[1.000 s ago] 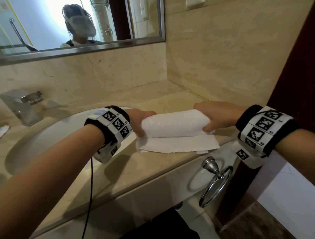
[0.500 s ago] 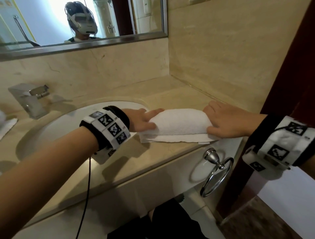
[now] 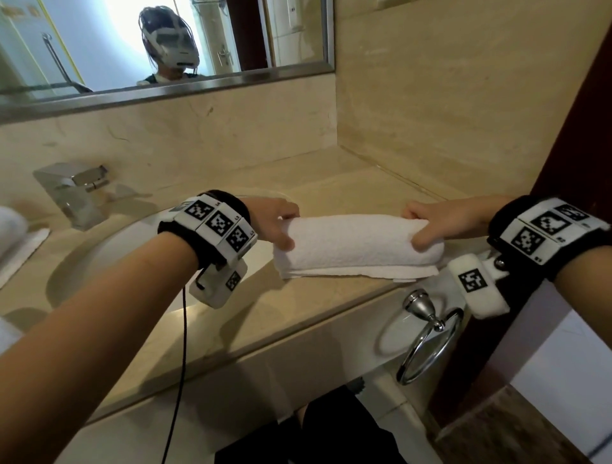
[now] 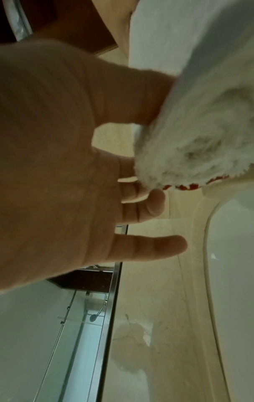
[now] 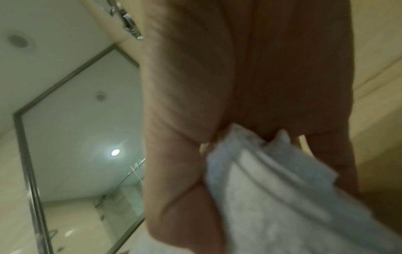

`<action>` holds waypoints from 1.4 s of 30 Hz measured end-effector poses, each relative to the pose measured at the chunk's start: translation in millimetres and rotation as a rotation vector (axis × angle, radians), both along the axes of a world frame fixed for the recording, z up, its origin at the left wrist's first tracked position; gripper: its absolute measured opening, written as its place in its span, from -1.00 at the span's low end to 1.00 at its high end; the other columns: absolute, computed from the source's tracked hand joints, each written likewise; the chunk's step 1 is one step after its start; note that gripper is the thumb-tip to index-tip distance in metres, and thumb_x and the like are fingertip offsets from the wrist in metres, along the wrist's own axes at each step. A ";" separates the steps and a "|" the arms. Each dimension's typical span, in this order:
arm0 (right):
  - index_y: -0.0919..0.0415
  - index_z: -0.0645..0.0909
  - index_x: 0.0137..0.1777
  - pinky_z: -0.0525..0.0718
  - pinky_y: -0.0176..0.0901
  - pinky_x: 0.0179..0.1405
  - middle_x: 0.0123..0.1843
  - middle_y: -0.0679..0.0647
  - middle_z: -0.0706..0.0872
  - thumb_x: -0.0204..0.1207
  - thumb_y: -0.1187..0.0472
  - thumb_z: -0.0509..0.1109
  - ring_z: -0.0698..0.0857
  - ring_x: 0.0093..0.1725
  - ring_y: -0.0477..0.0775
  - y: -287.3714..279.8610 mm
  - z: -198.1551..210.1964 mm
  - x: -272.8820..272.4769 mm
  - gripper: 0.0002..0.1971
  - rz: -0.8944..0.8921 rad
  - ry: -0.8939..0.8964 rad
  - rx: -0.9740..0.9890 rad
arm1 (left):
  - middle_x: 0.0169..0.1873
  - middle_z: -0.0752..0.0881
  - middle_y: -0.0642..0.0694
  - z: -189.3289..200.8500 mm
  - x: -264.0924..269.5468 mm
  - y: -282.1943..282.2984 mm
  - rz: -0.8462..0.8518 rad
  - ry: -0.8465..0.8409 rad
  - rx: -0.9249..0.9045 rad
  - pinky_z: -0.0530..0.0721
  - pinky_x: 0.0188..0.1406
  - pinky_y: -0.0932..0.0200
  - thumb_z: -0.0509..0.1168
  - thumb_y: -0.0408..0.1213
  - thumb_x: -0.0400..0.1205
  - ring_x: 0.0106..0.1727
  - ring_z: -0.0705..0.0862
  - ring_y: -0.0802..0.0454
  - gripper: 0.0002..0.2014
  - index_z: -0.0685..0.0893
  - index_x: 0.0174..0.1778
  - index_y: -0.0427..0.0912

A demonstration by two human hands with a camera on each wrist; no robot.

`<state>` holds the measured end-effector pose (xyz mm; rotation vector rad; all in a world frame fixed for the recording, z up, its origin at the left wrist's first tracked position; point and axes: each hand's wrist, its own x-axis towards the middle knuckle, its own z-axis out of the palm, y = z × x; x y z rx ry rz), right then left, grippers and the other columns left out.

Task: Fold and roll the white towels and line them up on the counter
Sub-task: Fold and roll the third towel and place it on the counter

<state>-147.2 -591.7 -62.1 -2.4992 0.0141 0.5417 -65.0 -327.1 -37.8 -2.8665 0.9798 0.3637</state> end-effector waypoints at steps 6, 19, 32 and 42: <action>-0.03 0.10 0.49 0.53 -0.26 -0.07 0.15 -0.01 0.48 -0.15 -0.10 0.40 0.55 0.07 0.01 -0.2 -3.7 -4.0 0.08 0.067 -0.022 -0.105 | 0.02 0.42 -0.06 -12.0 0.8 -0.7 -0.018 0.031 -0.069 0.44 -0.20 0.15 0.50 -0.18 0.42 -0.01 0.46 -0.05 -0.55 0.34 -0.02 -0.15; 0.17 0.28 0.43 0.35 -0.25 -0.03 0.15 -0.06 0.24 0.18 0.01 0.53 0.35 0.22 0.00 1.2 -39.1 -33.8 -0.18 0.185 -0.572 -0.321 | -0.29 0.42 -0.03 -10.0 -18.4 -3.3 0.057 0.271 -0.199 0.33 -0.28 0.20 0.35 0.10 0.41 -0.25 0.37 0.01 -0.60 0.29 -0.19 -0.04; 0.23 0.64 0.15 0.51 -0.13 -0.06 0.08 0.09 0.67 0.65 0.17 0.15 0.63 0.03 0.06 12.3 -14.8 -17.6 -0.73 -0.411 -0.252 0.512 | 0.07 0.49 0.11 -17.1 -27.9 -4.6 0.093 0.290 -0.109 0.65 -0.30 0.38 0.44 -0.11 0.50 -0.11 0.57 0.18 -0.41 0.31 0.38 0.08; 0.17 0.57 -0.20 0.49 -0.12 -0.17 -0.20 0.08 0.61 0.60 0.26 0.17 0.57 -0.20 0.09 31.0 -33.1 -10.0 -0.81 -0.783 -0.415 0.729 | 0.08 0.52 -0.04 -11.6 -33.1 -7.2 0.203 0.208 -0.119 0.67 -0.50 0.16 0.47 -0.08 0.44 -0.05 0.60 -0.03 -0.43 0.39 0.30 -0.07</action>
